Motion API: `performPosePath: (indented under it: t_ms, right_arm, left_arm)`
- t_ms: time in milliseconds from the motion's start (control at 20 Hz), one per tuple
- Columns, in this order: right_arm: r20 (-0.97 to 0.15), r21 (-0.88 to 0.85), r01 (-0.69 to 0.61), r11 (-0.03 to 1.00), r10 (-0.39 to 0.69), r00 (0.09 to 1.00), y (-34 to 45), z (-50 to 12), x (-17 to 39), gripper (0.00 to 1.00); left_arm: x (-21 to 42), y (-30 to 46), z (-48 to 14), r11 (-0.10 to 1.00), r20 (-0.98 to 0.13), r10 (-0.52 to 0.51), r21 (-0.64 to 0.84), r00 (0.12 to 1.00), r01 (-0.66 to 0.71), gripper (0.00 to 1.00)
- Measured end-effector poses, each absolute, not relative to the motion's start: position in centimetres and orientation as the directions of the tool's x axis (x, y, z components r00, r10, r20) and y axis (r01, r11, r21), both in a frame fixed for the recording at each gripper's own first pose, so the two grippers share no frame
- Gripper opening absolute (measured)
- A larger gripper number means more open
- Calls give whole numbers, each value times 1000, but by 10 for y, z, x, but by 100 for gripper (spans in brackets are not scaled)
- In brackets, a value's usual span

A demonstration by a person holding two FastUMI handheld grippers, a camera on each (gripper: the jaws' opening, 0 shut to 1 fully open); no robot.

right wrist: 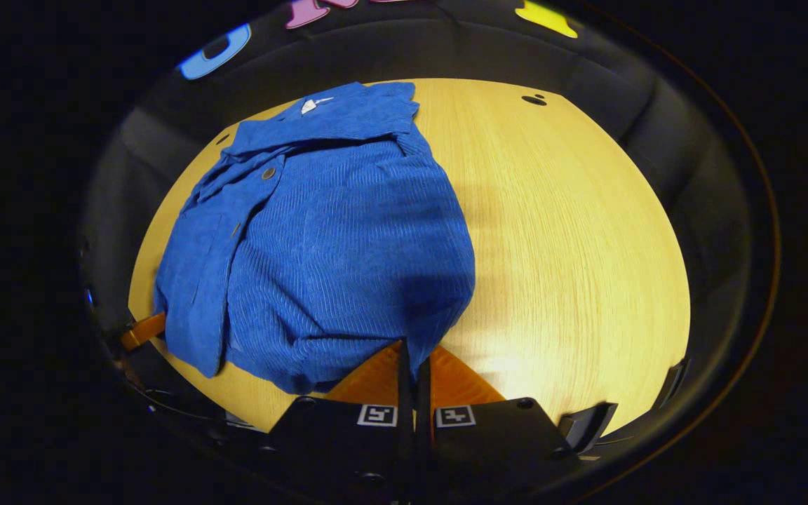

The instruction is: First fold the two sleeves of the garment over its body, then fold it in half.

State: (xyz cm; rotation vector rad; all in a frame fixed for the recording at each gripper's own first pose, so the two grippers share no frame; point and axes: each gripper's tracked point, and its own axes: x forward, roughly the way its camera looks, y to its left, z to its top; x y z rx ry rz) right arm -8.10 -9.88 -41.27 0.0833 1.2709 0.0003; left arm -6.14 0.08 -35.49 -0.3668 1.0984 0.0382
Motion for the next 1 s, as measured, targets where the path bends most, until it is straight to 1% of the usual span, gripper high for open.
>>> performPosePath:
  t_ms: [100,200,250,350,450,600,750,900,1000]
  right_arm:
    - [-953,63,56,996,43,301,-98,-412,-80,5]
    - [-949,98,71,993,71,307,-92,-407,-76,5]
    - [-941,118,86,989,84,327,-90,-399,-69,5]
    - [-918,169,114,979,114,379,-83,-381,-48,5]
    - [-893,205,113,972,138,428,-78,-359,-26,5]
    - [-850,223,58,973,165,501,-69,-330,12,5]
    - [-808,238,-20,971,209,550,-54,-304,55,5]
    - [-749,283,-66,957,264,608,-38,-278,111,5]
    - [-710,320,-64,945,284,644,-33,-265,155,5]
  left_arm:
    - [-59,0,-356,926,-873,-162,-295,459,-235,0]
    - [-61,1,-354,925,-883,-158,-289,441,-247,0]
    - [-59,-1,-349,924,-879,-168,-298,445,-240,0]
    - [-49,-4,-331,926,-861,-181,-312,476,-213,0]
    - [-31,-6,-309,929,-836,-188,-322,516,-184,0]
    - [5,-10,-273,929,-791,-205,-343,576,-139,0]
    - [51,-8,-239,931,-748,-215,-351,628,-99,0]
    - [106,3,-207,939,-700,-211,-339,683,-57,0]
    - [152,15,-187,946,-669,-197,-323,717,-41,0]
